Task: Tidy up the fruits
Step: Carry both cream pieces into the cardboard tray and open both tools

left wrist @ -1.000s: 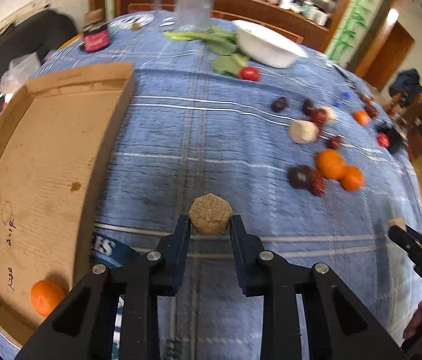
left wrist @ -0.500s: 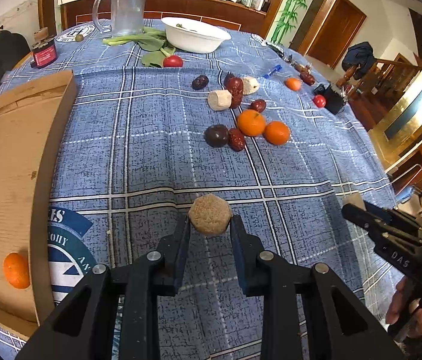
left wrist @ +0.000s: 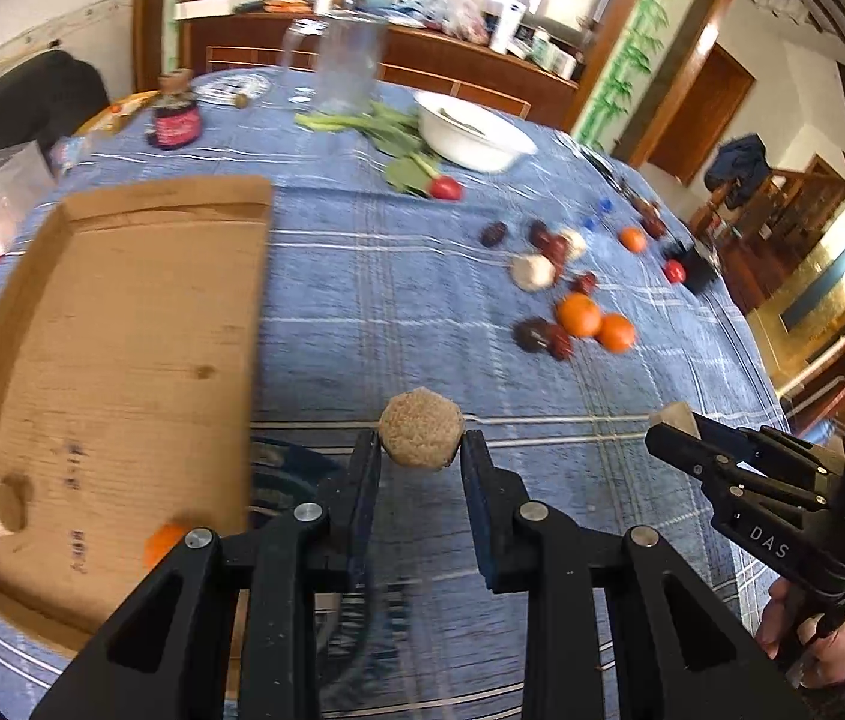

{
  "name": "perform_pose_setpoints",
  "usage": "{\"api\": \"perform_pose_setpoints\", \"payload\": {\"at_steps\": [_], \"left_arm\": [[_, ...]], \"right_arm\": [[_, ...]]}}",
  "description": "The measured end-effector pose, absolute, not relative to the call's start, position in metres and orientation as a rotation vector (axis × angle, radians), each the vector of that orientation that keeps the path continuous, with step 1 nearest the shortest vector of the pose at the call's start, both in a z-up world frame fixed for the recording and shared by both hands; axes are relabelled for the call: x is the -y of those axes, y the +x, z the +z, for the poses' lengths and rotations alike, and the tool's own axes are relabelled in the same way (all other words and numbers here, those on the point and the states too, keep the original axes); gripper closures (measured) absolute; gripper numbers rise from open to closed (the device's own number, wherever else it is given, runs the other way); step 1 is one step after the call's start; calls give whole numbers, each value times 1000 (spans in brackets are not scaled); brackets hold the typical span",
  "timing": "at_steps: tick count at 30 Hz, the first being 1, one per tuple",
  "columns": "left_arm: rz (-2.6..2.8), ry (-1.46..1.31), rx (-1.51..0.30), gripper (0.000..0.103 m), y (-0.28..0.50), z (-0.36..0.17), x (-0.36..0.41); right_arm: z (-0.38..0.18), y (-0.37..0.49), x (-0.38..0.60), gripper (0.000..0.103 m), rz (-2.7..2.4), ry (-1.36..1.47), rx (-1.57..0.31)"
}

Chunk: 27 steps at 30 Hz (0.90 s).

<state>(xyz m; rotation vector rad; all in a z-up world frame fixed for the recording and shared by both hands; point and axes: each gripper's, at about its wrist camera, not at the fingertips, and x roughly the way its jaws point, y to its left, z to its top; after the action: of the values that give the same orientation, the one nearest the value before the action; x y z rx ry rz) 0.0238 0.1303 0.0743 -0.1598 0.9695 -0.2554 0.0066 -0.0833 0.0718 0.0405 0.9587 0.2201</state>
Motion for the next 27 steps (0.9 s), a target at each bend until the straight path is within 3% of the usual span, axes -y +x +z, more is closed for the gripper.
{"api": "perform_pose_setpoints", "payload": {"at_steps": [16, 27], "left_arm": [[5, -213, -948, 76, 17, 72, -266], [91, -219, -999, 76, 31, 47, -316]], "right_arm": [[101, 45, -70, 71, 490, -92, -913], [69, 74, -153, 71, 601, -117, -974]]}}
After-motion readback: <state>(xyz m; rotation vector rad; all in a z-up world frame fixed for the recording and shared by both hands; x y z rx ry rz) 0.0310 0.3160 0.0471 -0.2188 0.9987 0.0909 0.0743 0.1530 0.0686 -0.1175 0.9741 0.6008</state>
